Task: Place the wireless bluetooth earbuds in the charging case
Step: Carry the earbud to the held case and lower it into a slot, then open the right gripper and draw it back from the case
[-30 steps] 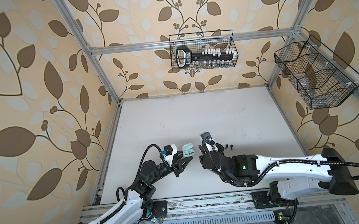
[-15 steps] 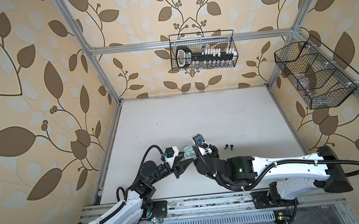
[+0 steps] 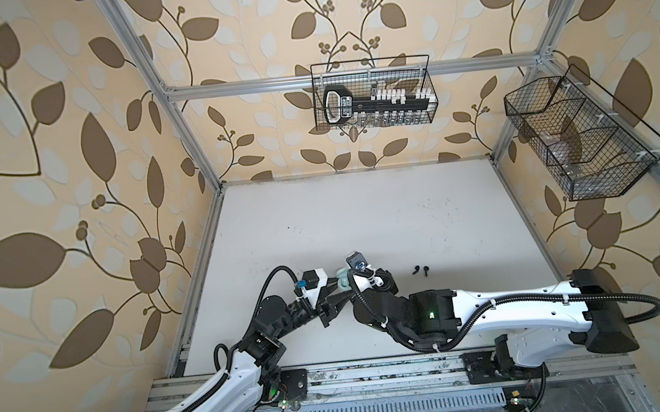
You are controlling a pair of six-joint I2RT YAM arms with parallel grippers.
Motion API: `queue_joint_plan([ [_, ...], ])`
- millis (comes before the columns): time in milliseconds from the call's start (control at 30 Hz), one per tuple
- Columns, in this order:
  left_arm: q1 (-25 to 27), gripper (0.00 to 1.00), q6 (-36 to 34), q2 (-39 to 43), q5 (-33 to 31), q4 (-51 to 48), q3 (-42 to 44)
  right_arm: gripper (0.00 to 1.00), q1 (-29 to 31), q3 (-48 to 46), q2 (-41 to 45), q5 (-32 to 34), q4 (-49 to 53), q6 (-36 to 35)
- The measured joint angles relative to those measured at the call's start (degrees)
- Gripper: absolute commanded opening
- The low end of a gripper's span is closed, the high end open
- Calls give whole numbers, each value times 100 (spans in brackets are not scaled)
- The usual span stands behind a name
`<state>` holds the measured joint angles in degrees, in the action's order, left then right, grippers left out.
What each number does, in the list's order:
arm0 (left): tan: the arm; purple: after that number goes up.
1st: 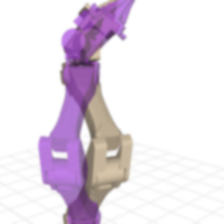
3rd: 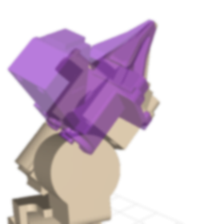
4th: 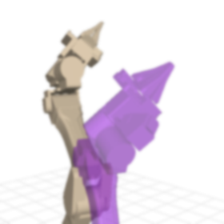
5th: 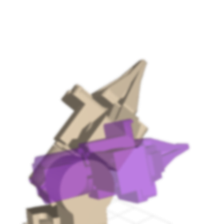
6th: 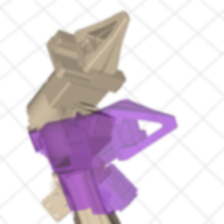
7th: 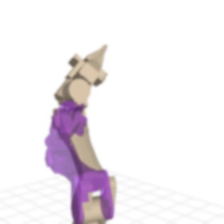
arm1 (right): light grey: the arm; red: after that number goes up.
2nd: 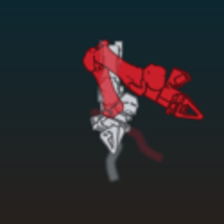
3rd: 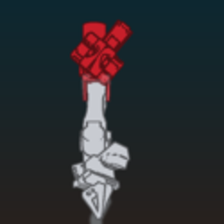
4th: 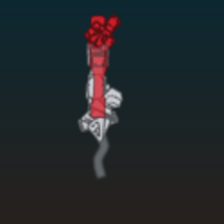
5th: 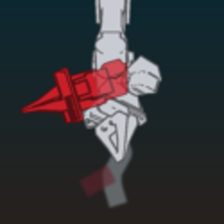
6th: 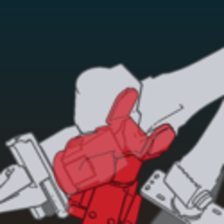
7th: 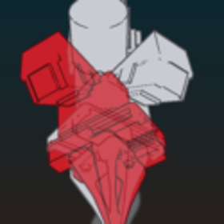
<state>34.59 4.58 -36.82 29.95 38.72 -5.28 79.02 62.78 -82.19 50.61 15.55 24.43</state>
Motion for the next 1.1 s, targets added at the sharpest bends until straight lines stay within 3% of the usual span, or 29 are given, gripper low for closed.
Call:
queue_joint_plan([
  [500, 0, 0, 2, 103, 4, -166, 0, 6, 9, 15, -243, 105, -20, -203],
  [900, 0, 0, -4, 120, 13, -168, 0, 31, 74, 26, -212, -17, -136, -136],
  [1100, 0, 0, -63, 122, 13, 35, 2, 36, 98, 28, 31, -299, -162, -44],
])
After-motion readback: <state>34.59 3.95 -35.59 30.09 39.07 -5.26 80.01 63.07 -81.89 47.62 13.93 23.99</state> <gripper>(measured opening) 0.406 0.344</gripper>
